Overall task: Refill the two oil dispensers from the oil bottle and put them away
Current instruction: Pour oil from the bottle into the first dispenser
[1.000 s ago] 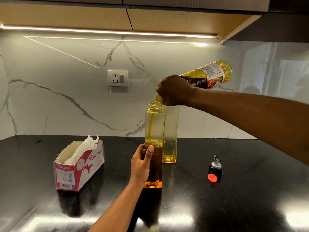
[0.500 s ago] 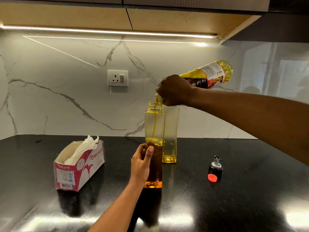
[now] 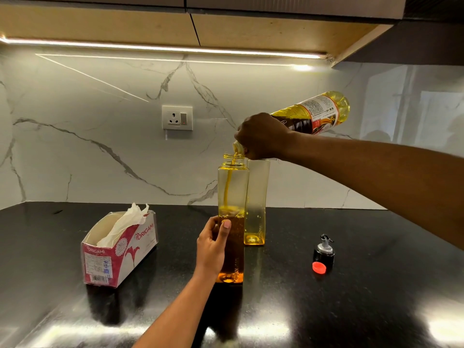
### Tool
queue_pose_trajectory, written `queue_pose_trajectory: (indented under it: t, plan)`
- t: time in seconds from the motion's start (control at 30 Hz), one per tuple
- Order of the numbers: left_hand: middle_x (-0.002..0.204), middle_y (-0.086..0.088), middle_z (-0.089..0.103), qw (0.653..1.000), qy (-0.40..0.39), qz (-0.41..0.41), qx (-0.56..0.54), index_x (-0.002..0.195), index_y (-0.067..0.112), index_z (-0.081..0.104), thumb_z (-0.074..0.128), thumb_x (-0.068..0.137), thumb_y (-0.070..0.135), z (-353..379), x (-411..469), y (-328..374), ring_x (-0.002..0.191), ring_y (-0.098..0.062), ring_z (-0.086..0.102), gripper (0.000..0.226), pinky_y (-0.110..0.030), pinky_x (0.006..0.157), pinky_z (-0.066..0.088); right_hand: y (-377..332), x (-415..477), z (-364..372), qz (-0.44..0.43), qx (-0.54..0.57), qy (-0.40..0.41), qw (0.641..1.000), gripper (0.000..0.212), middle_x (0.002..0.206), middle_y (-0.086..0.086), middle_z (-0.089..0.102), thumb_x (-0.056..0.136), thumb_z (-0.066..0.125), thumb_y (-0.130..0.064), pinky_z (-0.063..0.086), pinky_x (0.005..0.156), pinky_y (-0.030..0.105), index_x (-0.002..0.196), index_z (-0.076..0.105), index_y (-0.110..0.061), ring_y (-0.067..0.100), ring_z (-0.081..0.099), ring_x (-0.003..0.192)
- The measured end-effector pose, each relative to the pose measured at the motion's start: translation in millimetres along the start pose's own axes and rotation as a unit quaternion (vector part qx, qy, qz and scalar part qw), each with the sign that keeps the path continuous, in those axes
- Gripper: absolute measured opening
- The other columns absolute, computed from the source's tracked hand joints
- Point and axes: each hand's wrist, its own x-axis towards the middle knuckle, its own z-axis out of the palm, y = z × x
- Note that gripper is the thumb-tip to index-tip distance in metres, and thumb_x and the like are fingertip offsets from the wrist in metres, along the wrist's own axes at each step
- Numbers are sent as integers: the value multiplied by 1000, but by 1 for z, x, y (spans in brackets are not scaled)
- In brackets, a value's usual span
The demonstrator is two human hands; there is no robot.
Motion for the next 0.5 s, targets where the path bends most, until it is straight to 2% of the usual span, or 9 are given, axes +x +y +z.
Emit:
queue_pose_trajectory:
  t: [0.17,0.37,0.5]
  plan:
    - [84,1,69,1000,6,12,2,103,14,60,61,58,84,1,-1,3,79,-14,68,83,-22,65,53,0,0,0,-2,-6,-3,1000,27,82,5,67,89,47,-29,34,58,26,87,66,-11,23,65,78]
    - [82,2,68,1000,7,17,6,101,16,61,60,59,84,1,0,3,77,-13,67,81,-22,65,53,-1,-1,-2,1,-1,-6,1000,26,83,6,67,89,48,-29,35,58,27,87,66,-10,25,66,79]
    - [86,0,69,1000,4,11,7,101,18,62,61,59,84,1,0,2,82,-18,68,78,-25,68,54,0,-1,-2,2,-4,-6,1000,26,82,6,67,88,47,-27,36,58,27,85,67,-10,25,65,78]
